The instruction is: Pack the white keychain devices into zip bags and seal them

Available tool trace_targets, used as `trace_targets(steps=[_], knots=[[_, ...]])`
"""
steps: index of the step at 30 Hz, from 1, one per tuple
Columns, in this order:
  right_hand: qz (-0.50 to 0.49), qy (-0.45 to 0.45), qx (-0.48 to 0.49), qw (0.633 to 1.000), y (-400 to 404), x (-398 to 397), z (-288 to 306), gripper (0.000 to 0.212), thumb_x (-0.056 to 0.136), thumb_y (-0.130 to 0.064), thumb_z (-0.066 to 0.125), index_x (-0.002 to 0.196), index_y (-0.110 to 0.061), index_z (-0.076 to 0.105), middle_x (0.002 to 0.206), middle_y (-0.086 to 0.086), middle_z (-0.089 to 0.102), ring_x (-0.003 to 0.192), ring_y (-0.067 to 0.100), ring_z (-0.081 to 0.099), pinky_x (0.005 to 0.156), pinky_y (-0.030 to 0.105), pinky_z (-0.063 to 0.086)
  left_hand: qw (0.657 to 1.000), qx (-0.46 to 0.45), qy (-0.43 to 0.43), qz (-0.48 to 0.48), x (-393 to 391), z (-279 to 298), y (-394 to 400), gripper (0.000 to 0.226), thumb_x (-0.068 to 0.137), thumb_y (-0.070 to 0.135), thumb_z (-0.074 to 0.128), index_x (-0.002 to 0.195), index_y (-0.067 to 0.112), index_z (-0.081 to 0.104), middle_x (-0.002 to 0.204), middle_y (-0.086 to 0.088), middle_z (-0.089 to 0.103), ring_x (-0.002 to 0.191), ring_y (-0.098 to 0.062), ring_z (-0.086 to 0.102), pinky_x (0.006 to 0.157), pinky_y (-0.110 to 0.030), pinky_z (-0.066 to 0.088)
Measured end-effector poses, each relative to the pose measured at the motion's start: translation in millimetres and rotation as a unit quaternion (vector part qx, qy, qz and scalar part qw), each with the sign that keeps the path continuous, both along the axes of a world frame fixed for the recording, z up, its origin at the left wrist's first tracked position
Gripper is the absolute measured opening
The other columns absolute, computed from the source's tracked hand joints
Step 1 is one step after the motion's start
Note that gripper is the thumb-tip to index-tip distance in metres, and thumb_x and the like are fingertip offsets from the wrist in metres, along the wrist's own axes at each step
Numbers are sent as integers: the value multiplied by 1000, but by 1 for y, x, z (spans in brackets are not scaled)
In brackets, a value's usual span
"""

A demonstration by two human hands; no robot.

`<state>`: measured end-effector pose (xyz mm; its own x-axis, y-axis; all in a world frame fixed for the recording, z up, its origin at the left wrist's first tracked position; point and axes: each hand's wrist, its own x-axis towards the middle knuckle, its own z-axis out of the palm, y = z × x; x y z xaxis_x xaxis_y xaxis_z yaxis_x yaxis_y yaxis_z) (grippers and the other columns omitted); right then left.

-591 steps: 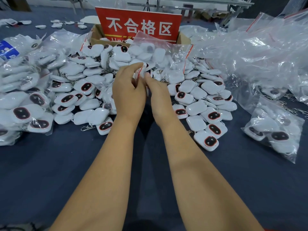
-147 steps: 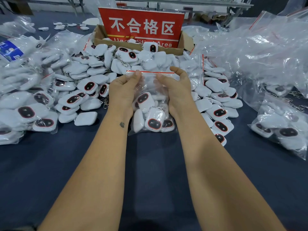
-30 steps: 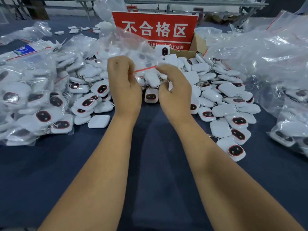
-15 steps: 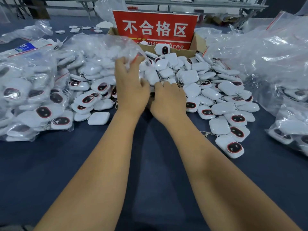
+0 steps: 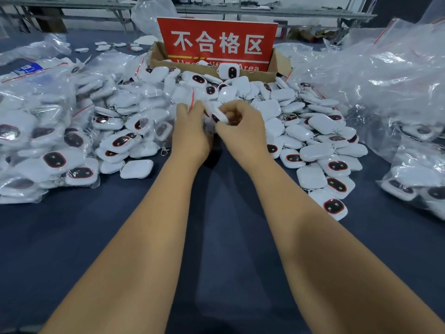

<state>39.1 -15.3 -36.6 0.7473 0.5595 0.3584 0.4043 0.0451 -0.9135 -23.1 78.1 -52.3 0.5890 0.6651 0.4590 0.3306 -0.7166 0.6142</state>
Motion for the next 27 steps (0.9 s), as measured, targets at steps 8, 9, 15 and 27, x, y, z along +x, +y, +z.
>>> trace_targets(steps=[8,9,15,27], knots=[[107,220,181,952,3,0,11,19,101,-10,51,103,-22,65,96,4,70,84,20,68,65,28,56,1000,2,11,-10,2,0,-1,40,83,0,58,121,12,56,115,-12,37,98,-33,51,85,-37,47],[115,220,167,954,4,1,10,20,102,-10,49,102,-22,65,100,7,69,81,21,69,64,29,56,1000,-17,-1,-22,1,1,0,41,82,0,59,121,14,57,113,-9,37,97,-30,52,83,-35,47],[78,187,70,977,9,9,-4,17,100,-7,52,110,-20,50,104,5,64,65,8,69,59,24,54,984,-143,-47,-92,-5,4,6,49,79,-2,57,124,17,62,119,-13,59,102,-22,62,88,-34,53],[86,203,75,972,13,19,-9,33,90,11,56,105,-18,60,109,11,71,100,26,69,89,41,58,932,-310,-185,4,8,8,-9,13,83,15,57,82,28,63,80,8,66,67,-8,60,63,-25,49]])
